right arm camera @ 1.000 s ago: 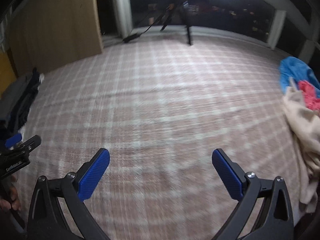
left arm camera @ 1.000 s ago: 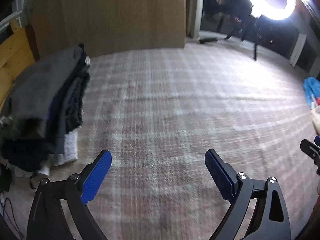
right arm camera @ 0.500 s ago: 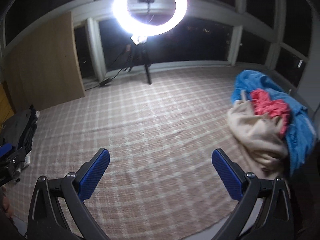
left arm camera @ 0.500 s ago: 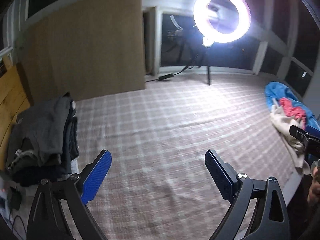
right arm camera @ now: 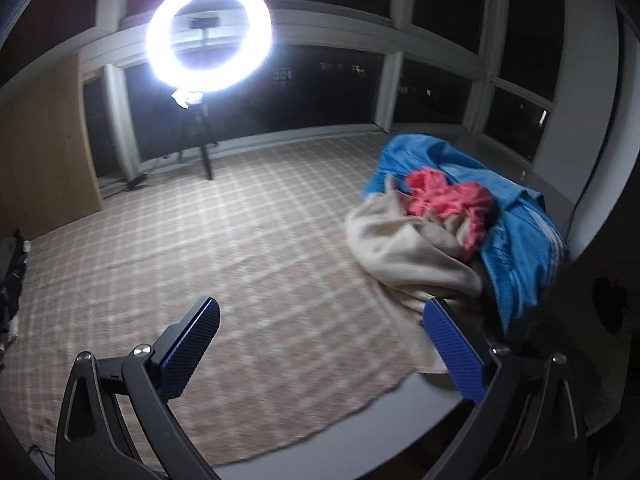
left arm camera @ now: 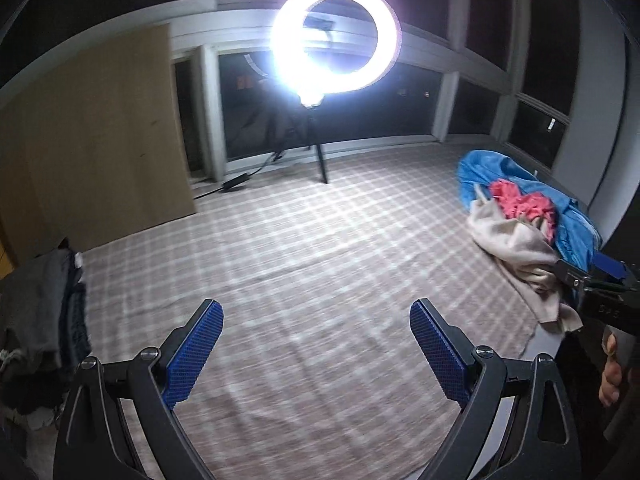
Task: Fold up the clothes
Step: 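Move both grippers toward the pile of cream sweater and blue clothes, then grasp the cream knit sweater with the right gripper and pull it free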
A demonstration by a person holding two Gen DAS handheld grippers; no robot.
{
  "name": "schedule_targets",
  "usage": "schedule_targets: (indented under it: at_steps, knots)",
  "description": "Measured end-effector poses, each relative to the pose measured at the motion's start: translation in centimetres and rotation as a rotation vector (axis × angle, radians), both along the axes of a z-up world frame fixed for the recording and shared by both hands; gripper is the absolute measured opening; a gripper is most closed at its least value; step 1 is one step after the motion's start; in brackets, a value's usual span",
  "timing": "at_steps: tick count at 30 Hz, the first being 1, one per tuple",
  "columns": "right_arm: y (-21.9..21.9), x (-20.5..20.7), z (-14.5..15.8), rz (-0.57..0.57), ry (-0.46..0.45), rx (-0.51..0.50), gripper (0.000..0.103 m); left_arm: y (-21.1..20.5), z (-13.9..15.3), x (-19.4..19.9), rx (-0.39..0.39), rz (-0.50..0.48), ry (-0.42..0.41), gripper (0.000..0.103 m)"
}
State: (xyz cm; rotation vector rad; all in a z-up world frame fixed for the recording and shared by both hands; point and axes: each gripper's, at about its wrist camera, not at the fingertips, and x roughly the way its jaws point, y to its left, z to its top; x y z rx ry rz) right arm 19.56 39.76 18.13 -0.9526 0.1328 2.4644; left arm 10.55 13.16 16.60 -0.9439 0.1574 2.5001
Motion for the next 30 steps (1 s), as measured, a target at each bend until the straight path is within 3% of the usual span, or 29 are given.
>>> schedule_targets:
  at_steps: [7, 12, 20, 21, 22, 23, 24, 25, 27, 30]
  knots:
    - [7.3, -0.5, -2.0, 0.001, -0.044, -0.017, 0.099, 5.7, 0.5, 0.0, 0.016, 0.002, 0.004, 0.095]
    - [12.0, -2.1, -4.1, 0.125, -0.073, -0.045, 0.1, 9.6, 0.6, -0.4, 0.008, 0.045, 0.007, 0.095]
    - [16.6, -7.8, -10.3, 0.251, -0.277, 0.08, 0.098, 12.6, 0.0, -1.0, -0.05, 0.143, -0.018, 0.095]
    - [16.8, -8.3, -10.9, 0.271, -0.299, 0.078, 0.091, 12.9, 0.0, -1.1, -0.058, 0.155, -0.022, 0.095]
    - [16.9, -8.5, -11.4, 0.304, -0.309, 0.076, 0.06, 12.8, 0.1, -1.0, -0.075, 0.169, -0.015, 0.095]
    - [17.0, -8.7, -11.4, 0.328, -0.314, 0.085, 0.035, 12.8, 0.2, -1.0, -0.093, 0.183, -0.007, 0.095]
    - [17.1, -8.7, -11.4, 0.352, -0.315, 0.088, 0.03, 12.5, 0.5, -1.1, -0.103, 0.198, 0.0, 0.095]
    - [17.5, -8.7, -10.7, 0.372, -0.292, 0.054, 0.015, 12.2, 0.7, -1.1, -0.114, 0.213, 0.007, 0.095]
    - [18.9, -8.4, -8.8, 0.386, -0.226, -0.047, 0.01, 11.7, 1.2, -1.3, -0.113, 0.231, 0.012, 0.095]
    - [23.4, -7.7, -4.7, 0.328, -0.039, -0.308, 0.009, 10.5, 2.2, -1.7, -0.106, 0.263, 0.033, 0.095]
